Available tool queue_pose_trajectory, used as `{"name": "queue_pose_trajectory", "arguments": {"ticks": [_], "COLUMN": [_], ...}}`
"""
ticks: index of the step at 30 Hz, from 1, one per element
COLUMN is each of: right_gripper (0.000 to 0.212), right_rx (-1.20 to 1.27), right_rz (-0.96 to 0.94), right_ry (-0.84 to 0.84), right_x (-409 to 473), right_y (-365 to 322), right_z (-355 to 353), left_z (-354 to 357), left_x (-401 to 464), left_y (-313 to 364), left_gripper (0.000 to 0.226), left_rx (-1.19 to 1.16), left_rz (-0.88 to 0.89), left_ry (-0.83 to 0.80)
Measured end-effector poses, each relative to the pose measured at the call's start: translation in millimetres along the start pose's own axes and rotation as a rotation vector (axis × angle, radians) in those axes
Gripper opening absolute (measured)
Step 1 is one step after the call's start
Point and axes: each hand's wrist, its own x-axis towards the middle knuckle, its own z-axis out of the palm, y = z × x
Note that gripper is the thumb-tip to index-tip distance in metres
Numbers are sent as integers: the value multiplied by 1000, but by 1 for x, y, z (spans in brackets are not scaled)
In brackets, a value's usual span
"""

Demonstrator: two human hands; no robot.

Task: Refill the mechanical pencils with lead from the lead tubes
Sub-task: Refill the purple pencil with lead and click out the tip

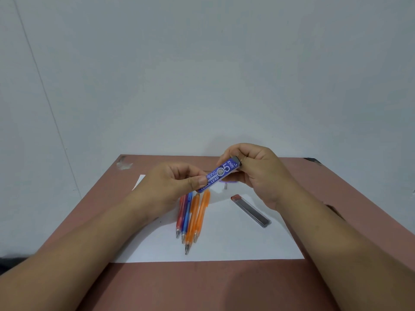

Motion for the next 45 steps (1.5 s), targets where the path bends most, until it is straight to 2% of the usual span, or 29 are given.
{"name": "queue_pose_trajectory", "arguments": {"ticks": [4,9,20,25,29,35,40,42,45], "right_gripper": [35,31,36,37,37,19,27,30,43], "right_rx": [112,312,209,207,246,-15,-6,-225,-656], "right_rz": [-6,-36,-71,-52,-20,-59,-33,-90,-252], "right_ry": [-67,-136,-50,-55,-103,-54,58,84,68], "right_x": [-4,-6,-6,-4,-6,-5,0,3,5], "right_y": [-1,-3,-7,-4,-5,-1,2,5,10], "right_z": [3,-1,3,3,6,12,8,5,3], "left_z": [2,2,-1,1,2,5,4,2,0], "left_x": [0,-1,-1,-3,-4,-3,-1,1,1], "left_y": [3,7,4,4,7,8,3,3,8], "left_gripper": [12,15,15,12,19,20,32,37,53], "left_rx": [10,-27,-15,-12,-17,12,21,-217,-636], "left_rz": [1,32,17,32,28,5,-18,-73,-205], "left_ry": [-3,29,18,-1,47,89,137,136,24]}}
